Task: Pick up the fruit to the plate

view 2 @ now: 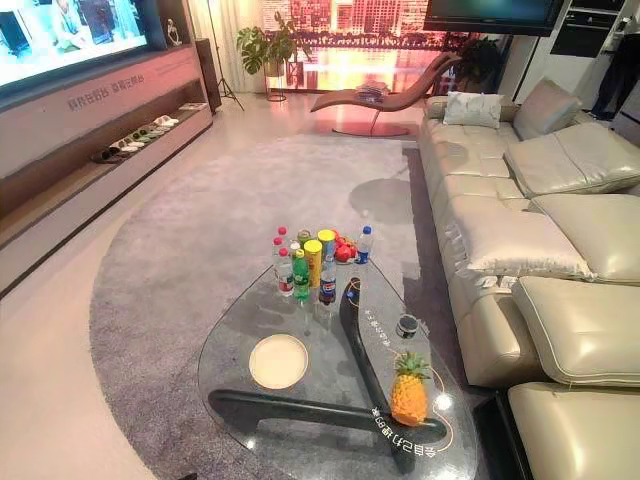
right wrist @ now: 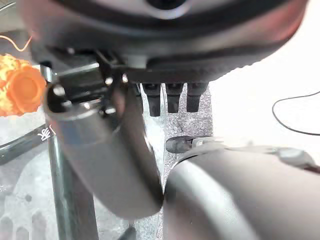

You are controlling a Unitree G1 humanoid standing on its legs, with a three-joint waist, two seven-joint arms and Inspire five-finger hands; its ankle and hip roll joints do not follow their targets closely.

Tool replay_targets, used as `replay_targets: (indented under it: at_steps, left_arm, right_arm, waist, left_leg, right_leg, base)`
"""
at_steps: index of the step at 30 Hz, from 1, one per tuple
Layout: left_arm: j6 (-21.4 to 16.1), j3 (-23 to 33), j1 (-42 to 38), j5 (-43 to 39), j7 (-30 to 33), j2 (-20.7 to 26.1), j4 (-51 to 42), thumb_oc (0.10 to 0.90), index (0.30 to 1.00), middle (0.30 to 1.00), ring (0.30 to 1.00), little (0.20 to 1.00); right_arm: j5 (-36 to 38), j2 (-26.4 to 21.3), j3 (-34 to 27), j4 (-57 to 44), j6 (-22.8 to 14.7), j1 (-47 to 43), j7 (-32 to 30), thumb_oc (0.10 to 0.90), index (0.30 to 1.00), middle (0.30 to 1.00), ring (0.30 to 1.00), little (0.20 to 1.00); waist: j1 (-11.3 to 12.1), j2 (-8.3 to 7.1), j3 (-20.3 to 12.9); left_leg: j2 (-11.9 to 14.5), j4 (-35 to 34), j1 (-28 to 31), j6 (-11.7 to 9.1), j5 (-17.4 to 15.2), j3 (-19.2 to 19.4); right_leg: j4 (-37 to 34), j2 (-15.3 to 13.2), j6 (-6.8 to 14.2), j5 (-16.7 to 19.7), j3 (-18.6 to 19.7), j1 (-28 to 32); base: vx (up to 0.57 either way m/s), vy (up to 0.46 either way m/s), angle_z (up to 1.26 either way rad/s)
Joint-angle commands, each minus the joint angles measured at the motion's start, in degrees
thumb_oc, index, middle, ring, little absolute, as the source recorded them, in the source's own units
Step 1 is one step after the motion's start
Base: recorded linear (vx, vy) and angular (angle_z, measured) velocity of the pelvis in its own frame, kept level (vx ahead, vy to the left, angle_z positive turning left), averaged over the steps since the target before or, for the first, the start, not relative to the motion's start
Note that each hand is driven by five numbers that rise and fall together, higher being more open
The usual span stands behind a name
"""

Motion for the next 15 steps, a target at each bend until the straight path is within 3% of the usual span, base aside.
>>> replay_targets:
  at_steps: [1,15]
  left_arm:
    - [-0.6,-1.9,-4.5,0.0,-1.3,-0.8,3.8,0.800,0.900,0.900,0.900,0.900]
    - [-1.7,-1.0,-4.7,-0.3,-2.0,-0.7,4.1,0.800,0.900,0.900,0.900,0.900]
  right_arm:
    - [-3.4,1.3,3.6,4.5,1.2,-1.4,0.2,0.800,0.900,0.900,0.900,0.900]
    - [-3.7,1.2,3.7,4.2,1.2,-1.3,0.2,0.800,0.900,0.900,0.900,0.900]
  waist:
    - [0.2,-1.27,1.2]
    - [0.3,-1.67,1.1]
  left_leg:
    - [-0.3,0.2,1.6,-1.0,-4.7,-1.2]
    - [-0.5,0.2,1.5,-0.9,-4.7,-1.2]
  right_leg:
    - [0.2,-4.2,4.9,-0.6,-0.9,0.5]
    - [0.2,-4.1,5.0,-0.4,-0.8,0.4]
  base:
    - [0.25,0.170,-0.20]
    - [0.00,0.000,0.00]
